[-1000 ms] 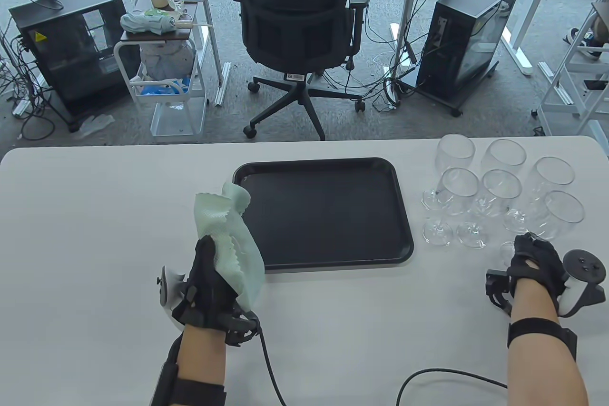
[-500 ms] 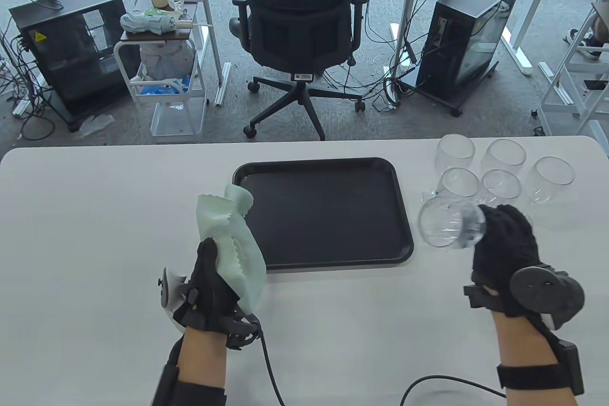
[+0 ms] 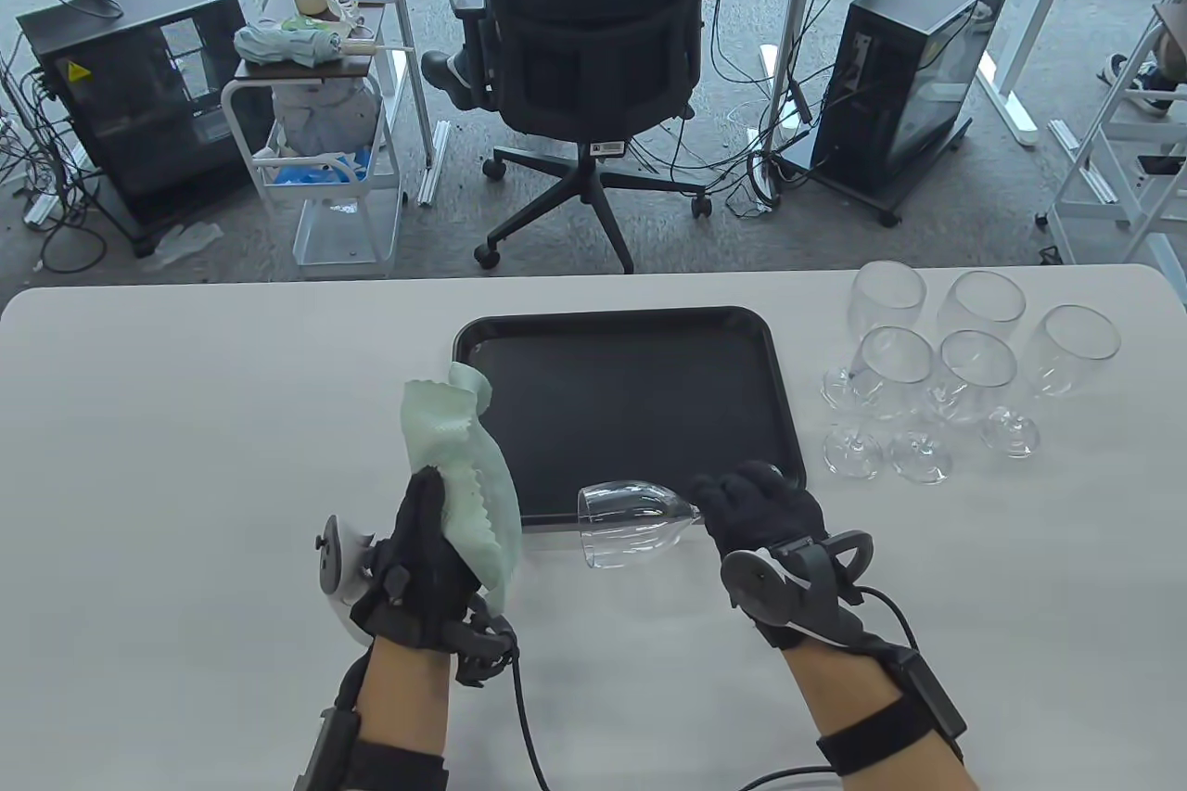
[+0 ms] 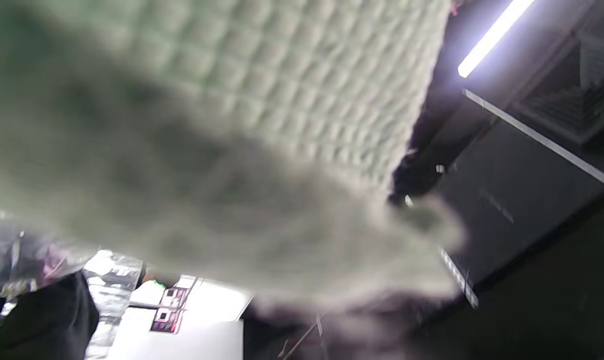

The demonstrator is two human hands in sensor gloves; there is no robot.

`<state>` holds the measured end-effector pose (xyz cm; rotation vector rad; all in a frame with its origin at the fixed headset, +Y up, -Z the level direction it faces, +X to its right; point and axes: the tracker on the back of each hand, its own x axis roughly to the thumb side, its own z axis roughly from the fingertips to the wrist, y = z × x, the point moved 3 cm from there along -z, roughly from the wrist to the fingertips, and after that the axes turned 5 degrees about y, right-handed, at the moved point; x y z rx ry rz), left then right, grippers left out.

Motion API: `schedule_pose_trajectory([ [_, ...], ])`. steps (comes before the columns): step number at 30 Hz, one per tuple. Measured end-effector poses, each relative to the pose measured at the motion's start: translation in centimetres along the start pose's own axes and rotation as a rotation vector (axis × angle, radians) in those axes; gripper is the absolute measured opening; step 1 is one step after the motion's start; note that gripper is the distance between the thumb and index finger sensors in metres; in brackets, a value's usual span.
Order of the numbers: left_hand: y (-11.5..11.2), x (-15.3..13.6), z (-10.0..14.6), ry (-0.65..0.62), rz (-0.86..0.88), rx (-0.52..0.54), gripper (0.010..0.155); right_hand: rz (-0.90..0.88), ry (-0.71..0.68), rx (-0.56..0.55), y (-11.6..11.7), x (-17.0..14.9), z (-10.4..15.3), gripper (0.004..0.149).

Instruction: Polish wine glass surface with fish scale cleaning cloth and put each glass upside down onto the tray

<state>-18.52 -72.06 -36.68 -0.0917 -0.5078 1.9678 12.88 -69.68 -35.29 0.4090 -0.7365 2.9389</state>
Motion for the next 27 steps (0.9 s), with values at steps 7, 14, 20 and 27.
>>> schedule_pose_trajectory([
  [7, -7.4, 0.9, -0.7, 0.063, -0.690, -0.261, 0.055, -0.015, -0.046, -0.048, -1.5, 1.2, 0.6, 0.047],
  [14, -7.6, -0.7, -0.3, -0.008, -0.714, -0.152, 0.058, -0.053, -0.086, -0.193, -4.6, 1.6, 1.7, 0.049],
  [20, -7.1, 0.1, 0.3, -0.194, -0.745, 0.074, 0.068, -0.117, -0.156, -0.264, -5.6, 2.0, 2.4, 0.051],
  [27, -4.8, 1.1, 0.8, -0.168, -0.624, 0.188, 0.065, -0.682, 0.000, -0.223, -4.8, -3.0, 1.7, 0.069],
])
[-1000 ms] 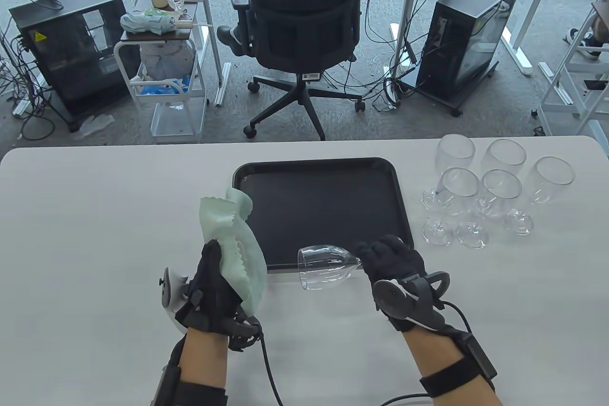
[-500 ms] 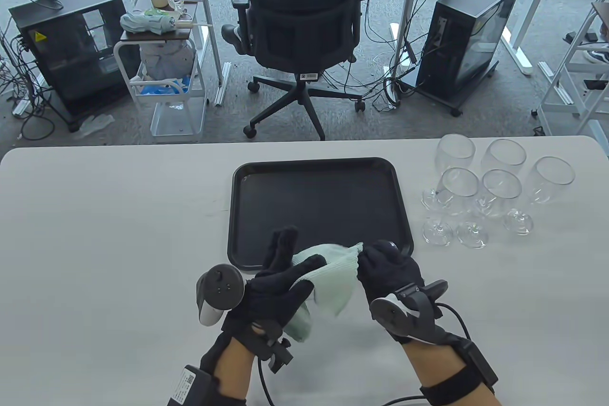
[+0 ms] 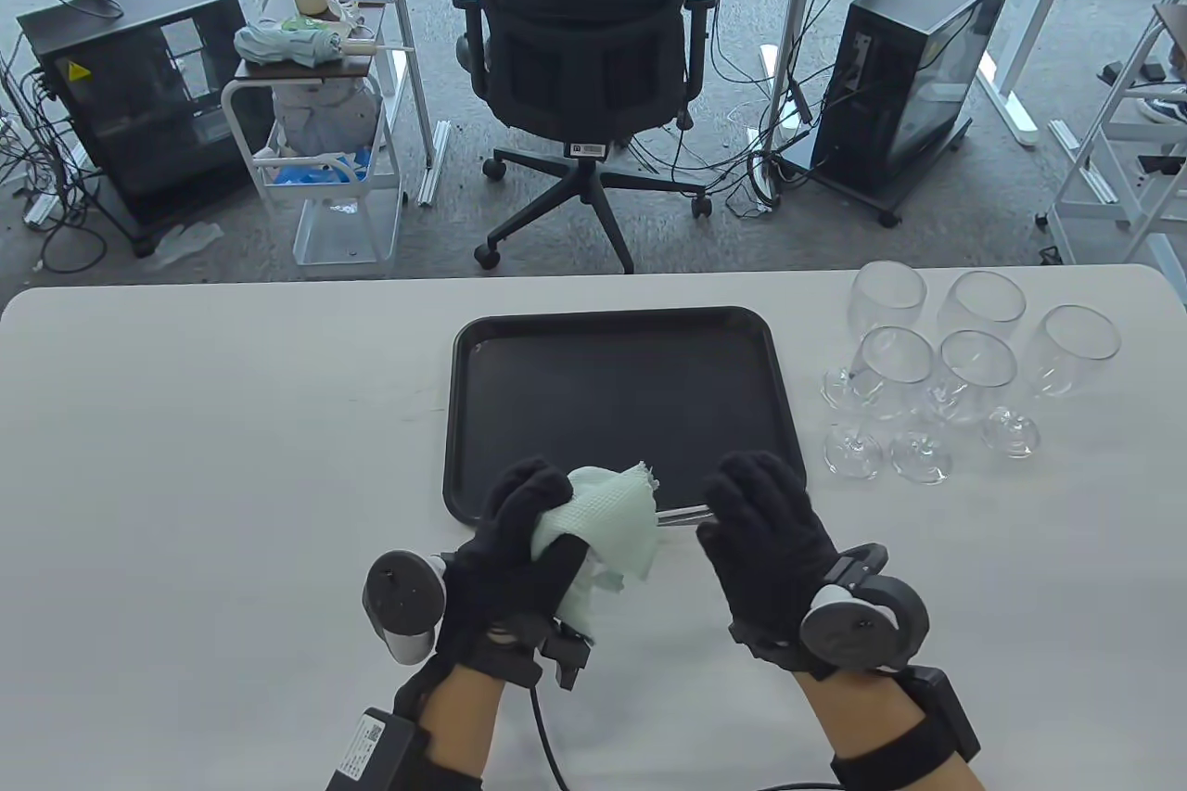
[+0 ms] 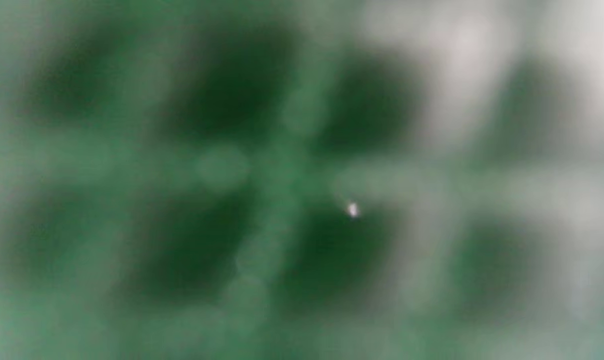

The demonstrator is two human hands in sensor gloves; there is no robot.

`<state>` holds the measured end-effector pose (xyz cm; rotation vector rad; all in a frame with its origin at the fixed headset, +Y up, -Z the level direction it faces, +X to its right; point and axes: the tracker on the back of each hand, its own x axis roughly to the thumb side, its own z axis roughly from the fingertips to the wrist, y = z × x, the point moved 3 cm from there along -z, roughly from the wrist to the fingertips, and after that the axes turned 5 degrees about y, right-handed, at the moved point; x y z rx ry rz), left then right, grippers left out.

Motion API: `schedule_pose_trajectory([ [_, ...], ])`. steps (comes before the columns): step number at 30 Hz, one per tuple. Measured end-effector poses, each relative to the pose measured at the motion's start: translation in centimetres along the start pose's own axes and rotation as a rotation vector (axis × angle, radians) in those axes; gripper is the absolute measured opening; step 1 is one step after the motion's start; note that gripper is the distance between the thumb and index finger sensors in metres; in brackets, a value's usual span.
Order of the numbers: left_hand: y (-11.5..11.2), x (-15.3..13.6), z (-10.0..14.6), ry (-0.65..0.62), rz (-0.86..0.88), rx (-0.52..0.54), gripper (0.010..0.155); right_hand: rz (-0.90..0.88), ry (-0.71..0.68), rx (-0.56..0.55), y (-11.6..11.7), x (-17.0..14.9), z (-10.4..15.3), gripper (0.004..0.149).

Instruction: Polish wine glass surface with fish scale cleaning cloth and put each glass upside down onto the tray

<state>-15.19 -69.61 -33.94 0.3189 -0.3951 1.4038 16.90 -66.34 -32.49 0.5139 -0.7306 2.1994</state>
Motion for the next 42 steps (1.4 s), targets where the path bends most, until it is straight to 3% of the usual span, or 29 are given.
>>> schedule_pose_trajectory([
  [2, -0.1, 0.0, -0.1, 0.003, 0.032, -0.047, 0.064, -0.072, 0.063, 0.050, 0.1, -1.4, -0.4, 0.081],
  [3, -0.1, 0.0, -0.1, 0.005, 0.026, -0.045, 0.065, -0.219, 0.060, 0.138, 0.8, -2.2, -0.4, 0.085],
  [5, -0.5, 0.2, 0.0, 0.003, 0.044, -0.062, 0.065, -0.373, 0.109, 0.180, 1.6, -2.9, -0.3, 0.087],
  [7, -0.8, 0.5, 0.2, -0.014, 0.023, -0.064, 0.065, -0.472, 0.148, 0.174, 2.2, -3.4, 0.1, 0.078],
  [10, -1.2, 0.9, 0.5, -0.057, -0.030, -0.084, 0.067, -0.481, 0.214, 0.196, 2.7, -3.8, 0.0, 0.068],
  [12, -1.3, 0.9, 0.5, -0.065, -0.081, -0.067, 0.068, -0.551, 0.489, 0.332, 3.7, -4.6, 0.7, 0.067],
  [13, -1.1, 0.6, 0.5, -0.035, -0.094, -0.052, 0.067, -0.634, 0.519, 0.394, 3.9, -4.4, 1.0, 0.068],
  [16, -0.9, 0.3, 0.3, -0.007, -0.061, -0.082, 0.065, -0.408, 0.307, 0.279, 2.6, -3.5, 0.3, 0.077],
  [18, -0.8, 0.2, 0.2, 0.023, -0.063, -0.105, 0.065, -0.235, 0.042, 0.204, 1.8, -2.5, 0.1, 0.081],
  [21, -0.9, -0.1, 0.2, 0.078, 0.020, -0.123, 0.065, -0.146, -0.145, 0.103, 1.1, -1.4, 0.4, 0.086],
  [23, -0.9, -0.1, 0.3, 0.083, 0.043, -0.132, 0.065, -0.140, -0.154, 0.078, 1.0, -1.2, 0.5, 0.084],
  [25, -0.9, 0.2, 0.4, 0.066, 0.020, -0.106, 0.065, -0.249, -0.028, 0.093, 1.3, -1.9, 0.3, 0.075],
  [29, -0.7, 1.1, 0.5, -0.059, -0.077, -0.059, 0.066, -0.495, 0.375, 0.346, 3.1, -3.4, 0.5, 0.073],
  [30, -0.6, 1.1, 0.5, -0.059, -0.078, -0.059, 0.065, -0.508, 0.368, 0.359, 3.1, -3.3, 0.5, 0.073],
  [32, -0.6, 1.0, 0.4, -0.049, -0.042, -0.079, 0.064, -0.386, 0.227, 0.276, 2.3, -2.6, 0.2, 0.078],
  [36, -0.3, 0.6, 0.3, 0.040, -0.010, -0.099, 0.064, -0.118, -0.138, 0.142, 1.1, -0.7, 0.4, 0.088],
  [39, -0.6, 0.3, 0.4, 0.071, 0.044, -0.113, 0.064, -0.109, -0.188, 0.092, 0.8, -0.4, 0.7, 0.089],
  [42, -0.8, 0.9, 0.5, 0.048, 0.009, -0.104, 0.064, -0.200, -0.078, 0.097, 1.0, -1.3, 0.4, 0.076],
])
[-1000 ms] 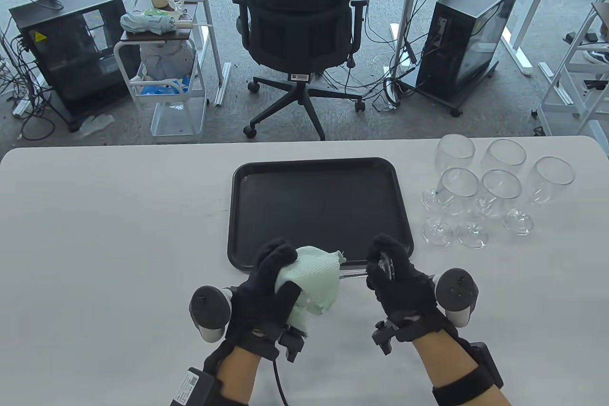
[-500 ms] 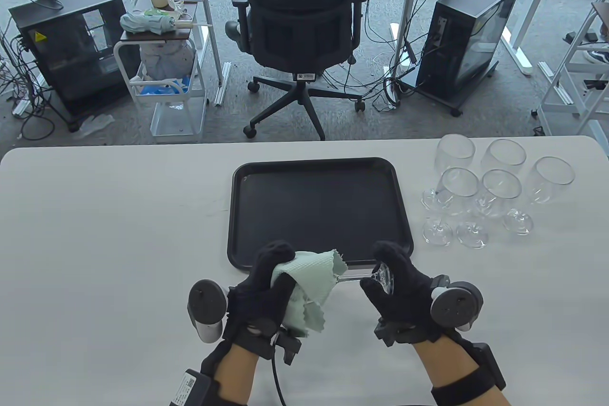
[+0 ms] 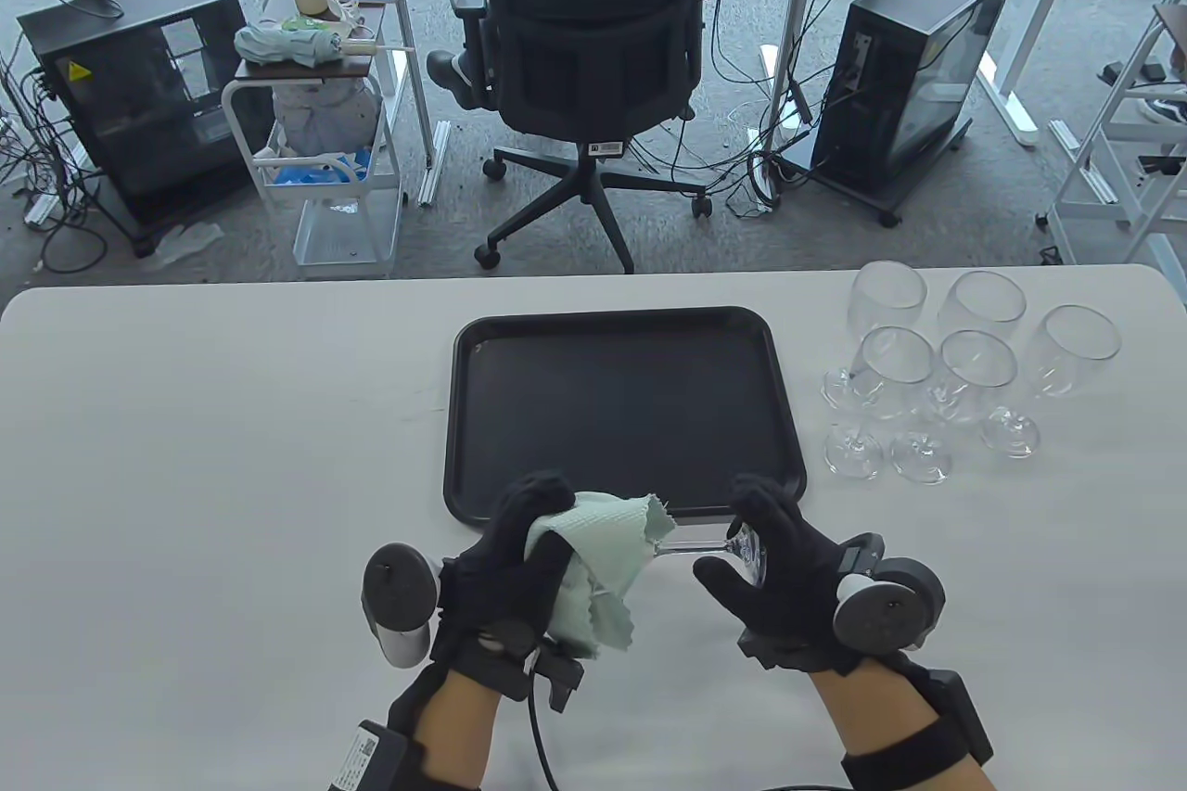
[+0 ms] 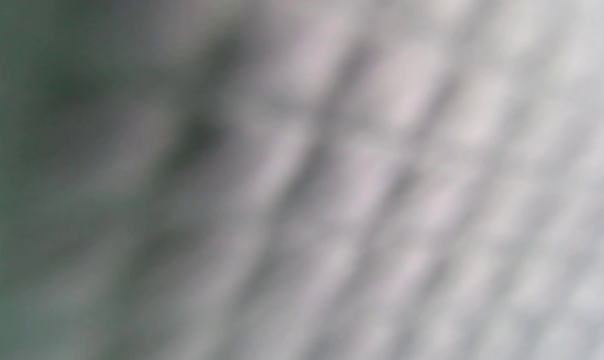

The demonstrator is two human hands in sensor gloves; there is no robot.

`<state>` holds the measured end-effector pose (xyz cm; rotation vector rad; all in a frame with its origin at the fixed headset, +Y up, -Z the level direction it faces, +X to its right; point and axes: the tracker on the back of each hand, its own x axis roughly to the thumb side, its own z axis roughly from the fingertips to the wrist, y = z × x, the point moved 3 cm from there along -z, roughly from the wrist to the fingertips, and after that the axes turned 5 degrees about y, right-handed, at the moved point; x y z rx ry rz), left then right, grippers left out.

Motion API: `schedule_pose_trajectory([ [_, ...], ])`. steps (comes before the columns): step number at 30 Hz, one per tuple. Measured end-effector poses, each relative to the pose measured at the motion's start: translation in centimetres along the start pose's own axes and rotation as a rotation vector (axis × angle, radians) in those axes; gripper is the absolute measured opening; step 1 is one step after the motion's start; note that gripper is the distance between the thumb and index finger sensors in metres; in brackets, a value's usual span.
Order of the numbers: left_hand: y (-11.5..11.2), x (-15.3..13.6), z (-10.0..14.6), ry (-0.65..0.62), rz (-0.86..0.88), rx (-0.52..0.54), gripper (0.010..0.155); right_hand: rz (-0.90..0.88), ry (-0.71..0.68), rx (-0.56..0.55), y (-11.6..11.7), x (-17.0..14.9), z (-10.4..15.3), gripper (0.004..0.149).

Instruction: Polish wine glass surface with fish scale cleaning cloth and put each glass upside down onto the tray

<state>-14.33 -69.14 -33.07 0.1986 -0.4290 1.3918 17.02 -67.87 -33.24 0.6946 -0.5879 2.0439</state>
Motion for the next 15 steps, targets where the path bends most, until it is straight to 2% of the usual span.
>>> schedule_pose_trajectory([
  [2, -0.2, 0.6, 0.1, -0.060, -0.025, 0.018, 0.063, -0.167, 0.187, 0.040, 0.5, -1.4, -0.2, 0.070],
  [3, -0.1, 0.8, 0.2, -0.082, -0.063, 0.034, 0.063, -0.242, 0.322, 0.113, 1.0, -2.1, -0.2, 0.069],
  [4, 0.0, 1.1, 0.2, -0.117, -0.111, 0.049, 0.063, -0.327, 0.401, 0.185, 1.4, -2.6, 0.0, 0.069],
  [5, 0.1, 1.2, 0.2, -0.129, -0.118, 0.049, 0.063, -0.348, 0.404, 0.196, 1.5, -2.6, 0.0, 0.070],
  [8, 0.1, 1.1, 0.1, -0.111, -0.098, 0.034, 0.062, -0.186, 0.265, 0.116, 0.7, -1.6, -0.1, 0.074],
  [12, 0.4, 0.3, -0.1, -0.025, -0.012, 0.006, 0.061, 0.112, -0.117, 0.015, 0.1, 0.9, 0.2, 0.082],
  [13, 0.3, 0.1, -0.1, -0.002, 0.023, -0.006, 0.061, 0.127, -0.149, -0.008, -0.1, 1.2, 0.3, 0.082],
  [15, 0.1, 0.1, -0.1, 0.000, 0.036, -0.009, 0.061, 0.045, -0.098, -0.034, -0.1, 0.8, 0.3, 0.077],
])
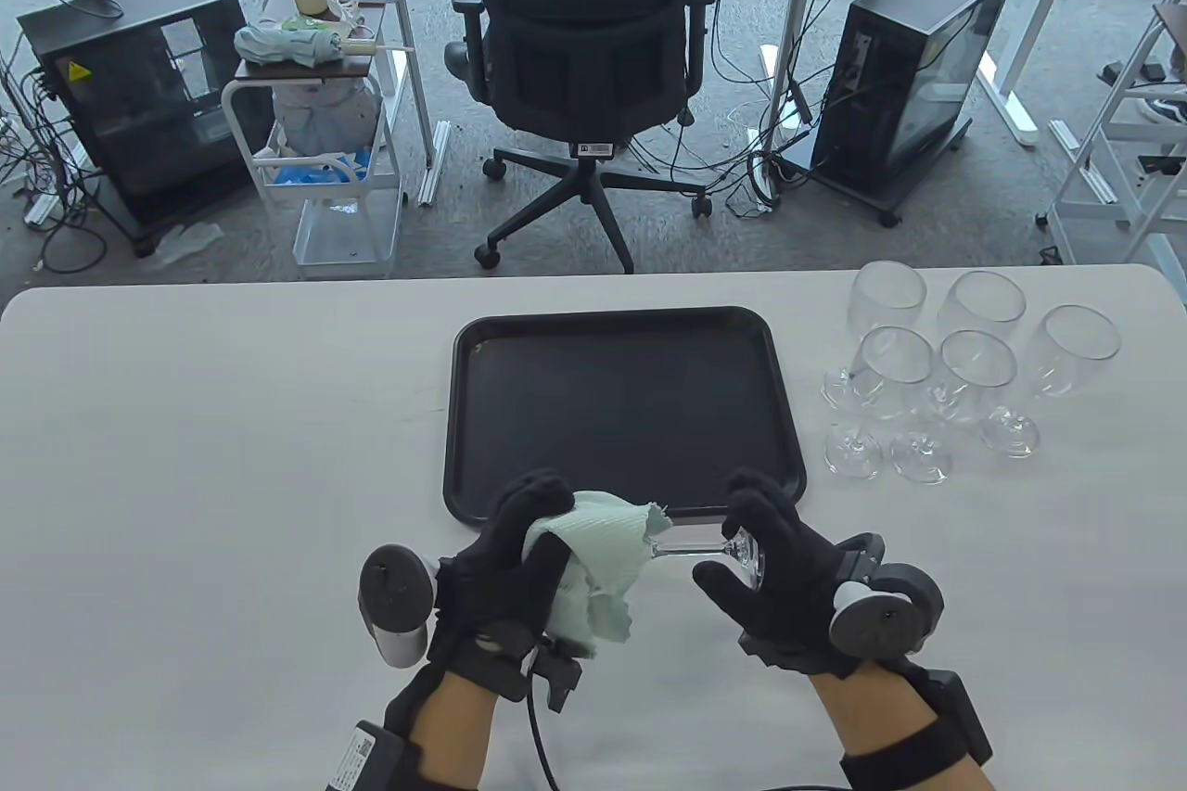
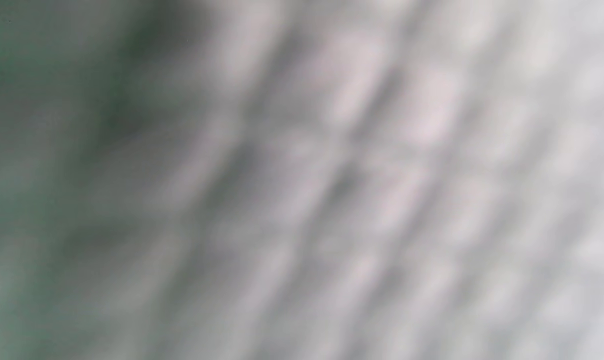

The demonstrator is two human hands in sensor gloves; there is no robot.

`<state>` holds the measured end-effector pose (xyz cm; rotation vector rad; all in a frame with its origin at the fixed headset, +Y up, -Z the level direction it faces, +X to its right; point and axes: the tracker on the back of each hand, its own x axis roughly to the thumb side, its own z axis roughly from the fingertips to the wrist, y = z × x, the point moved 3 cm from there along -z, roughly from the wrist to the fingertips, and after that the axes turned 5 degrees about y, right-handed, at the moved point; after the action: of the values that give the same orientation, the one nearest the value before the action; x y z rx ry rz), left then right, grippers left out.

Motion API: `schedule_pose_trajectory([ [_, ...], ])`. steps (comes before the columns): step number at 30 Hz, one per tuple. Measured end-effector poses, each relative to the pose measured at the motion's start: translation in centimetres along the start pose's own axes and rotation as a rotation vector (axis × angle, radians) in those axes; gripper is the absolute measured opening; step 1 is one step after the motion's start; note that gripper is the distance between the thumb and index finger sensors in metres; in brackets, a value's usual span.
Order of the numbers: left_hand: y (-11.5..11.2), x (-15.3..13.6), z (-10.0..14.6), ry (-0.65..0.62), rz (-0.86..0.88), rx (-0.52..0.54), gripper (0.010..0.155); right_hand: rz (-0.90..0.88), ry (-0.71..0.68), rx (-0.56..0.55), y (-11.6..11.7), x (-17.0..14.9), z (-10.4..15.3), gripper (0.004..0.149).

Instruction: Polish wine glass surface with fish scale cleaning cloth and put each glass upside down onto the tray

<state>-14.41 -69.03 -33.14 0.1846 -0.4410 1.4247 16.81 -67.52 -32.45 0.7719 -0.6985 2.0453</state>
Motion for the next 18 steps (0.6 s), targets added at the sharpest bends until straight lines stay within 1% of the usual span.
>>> schedule_pose_trajectory([
  [2, -0.1, 0.0, 0.1, 0.006, -0.028, 0.013, 0.061, -0.165, 0.156, 0.021, 0.6, -1.2, 0.1, 0.065],
  [3, -0.1, 0.0, 0.1, 0.006, -0.019, 0.018, 0.061, -0.239, 0.228, 0.038, 0.9, -1.6, 0.0, 0.063],
  [4, -0.1, 0.0, 0.1, -0.004, -0.023, 0.021, 0.061, -0.246, 0.289, 0.063, 1.0, -1.9, -0.1, 0.063],
  [5, 0.0, 0.1, 0.2, -0.020, -0.047, 0.030, 0.061, -0.261, 0.407, 0.128, 1.4, -2.4, -0.1, 0.064],
  [6, 0.0, 0.2, 0.2, -0.051, -0.086, 0.047, 0.062, -0.314, 0.540, 0.206, 1.8, -2.9, 0.2, 0.064],
  [7, 0.1, 0.3, 0.2, -0.065, -0.107, 0.060, 0.062, -0.384, 0.596, 0.246, 2.0, -3.1, 0.4, 0.064],
  [8, 0.1, 0.3, 0.2, -0.067, -0.102, 0.057, 0.061, -0.432, 0.596, 0.248, 2.1, -3.1, 0.5, 0.066],
  [9, 0.0, 0.3, 0.2, -0.072, -0.083, 0.043, 0.061, -0.416, 0.558, 0.227, 2.0, -3.0, 0.4, 0.067],
  [10, 0.0, 0.3, 0.2, -0.070, -0.087, 0.044, 0.061, -0.361, 0.509, 0.201, 1.7, -2.9, 0.2, 0.069],
  [12, 0.1, 0.0, 0.0, -0.035, -0.066, 0.026, 0.061, -0.156, 0.245, 0.133, 0.8, -1.7, -0.2, 0.077],
  [13, 0.1, -0.2, 0.0, -0.022, -0.050, 0.018, 0.061, -0.117, 0.196, 0.119, 0.7, -1.4, -0.2, 0.080],
  [14, 0.1, -0.5, 0.0, 0.002, -0.011, 0.009, 0.061, -0.031, 0.065, 0.099, 0.3, -0.6, -0.3, 0.082],
  [15, 0.0, -0.8, 0.0, 0.026, 0.041, -0.005, 0.061, 0.051, -0.029, 0.062, -0.1, 0.2, -0.2, 0.083],
  [16, -0.2, -0.9, 0.0, 0.039, 0.070, -0.017, 0.061, 0.087, -0.065, 0.039, -0.4, 0.7, -0.3, 0.082],
  [17, -0.2, -0.9, 0.0, 0.039, 0.077, -0.019, 0.061, 0.085, -0.067, 0.034, -0.5, 0.8, -0.3, 0.082],
  [18, -0.3, -0.8, 0.0, 0.035, 0.081, -0.019, 0.061, 0.038, -0.047, 0.014, -0.6, 0.7, -0.2, 0.079],
])
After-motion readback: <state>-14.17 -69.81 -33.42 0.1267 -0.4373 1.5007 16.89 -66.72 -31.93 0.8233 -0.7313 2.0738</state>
